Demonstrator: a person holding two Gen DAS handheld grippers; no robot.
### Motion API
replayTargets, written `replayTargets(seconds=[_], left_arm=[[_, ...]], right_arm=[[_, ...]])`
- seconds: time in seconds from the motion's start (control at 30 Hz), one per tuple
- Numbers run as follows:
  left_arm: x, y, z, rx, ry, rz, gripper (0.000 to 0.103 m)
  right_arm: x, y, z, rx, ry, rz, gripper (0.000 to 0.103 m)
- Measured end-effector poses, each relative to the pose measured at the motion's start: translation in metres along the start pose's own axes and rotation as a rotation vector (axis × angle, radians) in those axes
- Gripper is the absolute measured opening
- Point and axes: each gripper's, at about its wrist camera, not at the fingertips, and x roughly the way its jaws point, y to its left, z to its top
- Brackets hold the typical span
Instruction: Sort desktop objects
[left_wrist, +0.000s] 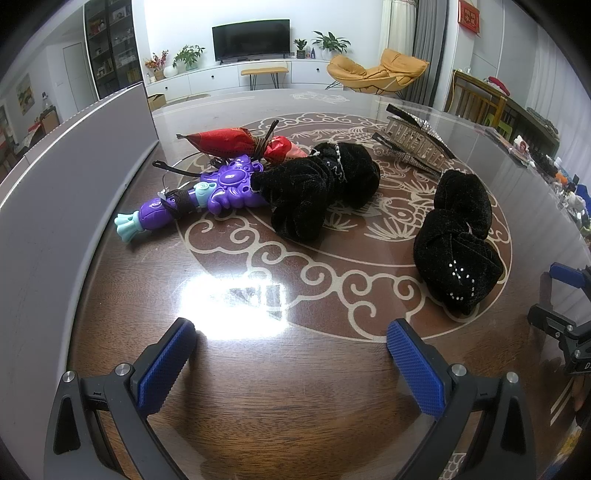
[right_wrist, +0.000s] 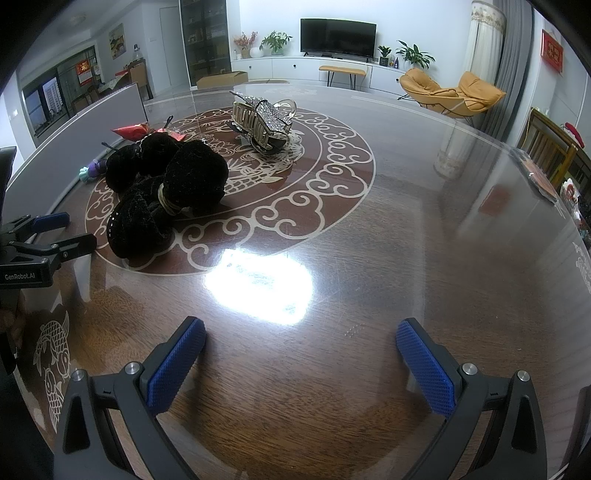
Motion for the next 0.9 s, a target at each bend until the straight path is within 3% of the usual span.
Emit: replayTargets(seconds=[0.9], left_arm=[[0.0089,0.0037,-0.0001,-0.001,0.001,0.000,0.103]], right_arm=[[0.0002,0.0005,0.0002,0.002,0.000,-0.002,0.103]])
